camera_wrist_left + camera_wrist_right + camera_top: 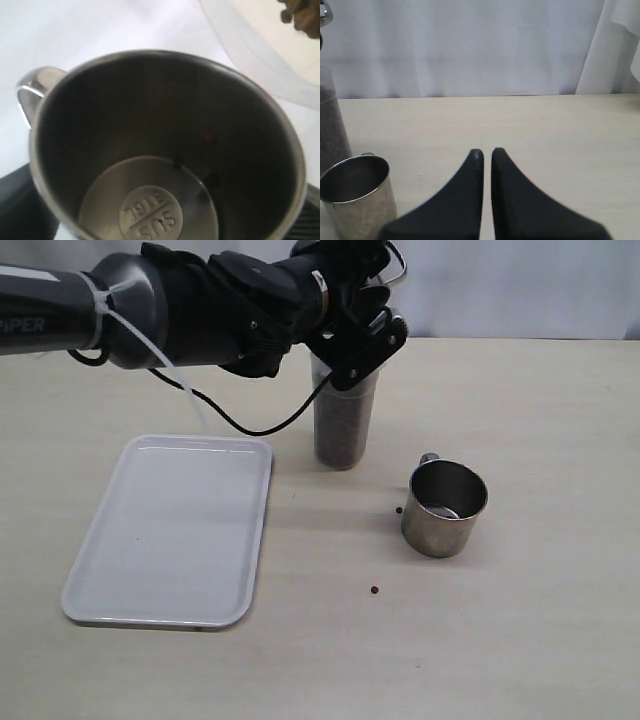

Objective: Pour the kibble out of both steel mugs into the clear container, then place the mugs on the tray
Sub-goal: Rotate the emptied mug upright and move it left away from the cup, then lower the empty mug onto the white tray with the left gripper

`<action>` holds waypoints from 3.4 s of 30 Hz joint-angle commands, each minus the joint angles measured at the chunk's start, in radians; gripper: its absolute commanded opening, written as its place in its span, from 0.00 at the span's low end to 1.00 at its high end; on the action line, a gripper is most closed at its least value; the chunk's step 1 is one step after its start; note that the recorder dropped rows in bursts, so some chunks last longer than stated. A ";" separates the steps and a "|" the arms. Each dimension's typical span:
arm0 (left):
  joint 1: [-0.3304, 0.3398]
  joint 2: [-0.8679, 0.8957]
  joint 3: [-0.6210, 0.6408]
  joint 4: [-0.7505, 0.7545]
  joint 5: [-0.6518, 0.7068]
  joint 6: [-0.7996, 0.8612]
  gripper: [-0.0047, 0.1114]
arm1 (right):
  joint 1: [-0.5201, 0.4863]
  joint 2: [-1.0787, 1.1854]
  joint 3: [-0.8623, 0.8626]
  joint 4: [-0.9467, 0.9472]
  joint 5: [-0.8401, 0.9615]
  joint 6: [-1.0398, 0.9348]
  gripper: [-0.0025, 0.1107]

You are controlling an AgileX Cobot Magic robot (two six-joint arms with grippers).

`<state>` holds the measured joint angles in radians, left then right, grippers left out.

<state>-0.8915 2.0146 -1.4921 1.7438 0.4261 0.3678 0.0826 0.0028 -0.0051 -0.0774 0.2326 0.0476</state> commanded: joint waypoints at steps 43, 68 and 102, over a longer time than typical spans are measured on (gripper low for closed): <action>-0.093 -0.027 -0.011 0.001 0.232 -0.185 0.04 | 0.002 -0.003 0.005 -0.013 0.004 -0.002 0.06; 0.399 -0.353 0.575 -1.490 -0.603 -0.243 0.04 | 0.002 -0.003 0.005 -0.013 0.004 -0.002 0.06; 0.821 0.152 0.628 -0.522 -1.337 -0.861 0.79 | 0.002 -0.003 0.005 -0.013 0.004 -0.002 0.06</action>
<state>-0.0708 2.1762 -0.8595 1.2182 -0.9116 -0.4942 0.0826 0.0028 -0.0051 -0.0774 0.2343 0.0476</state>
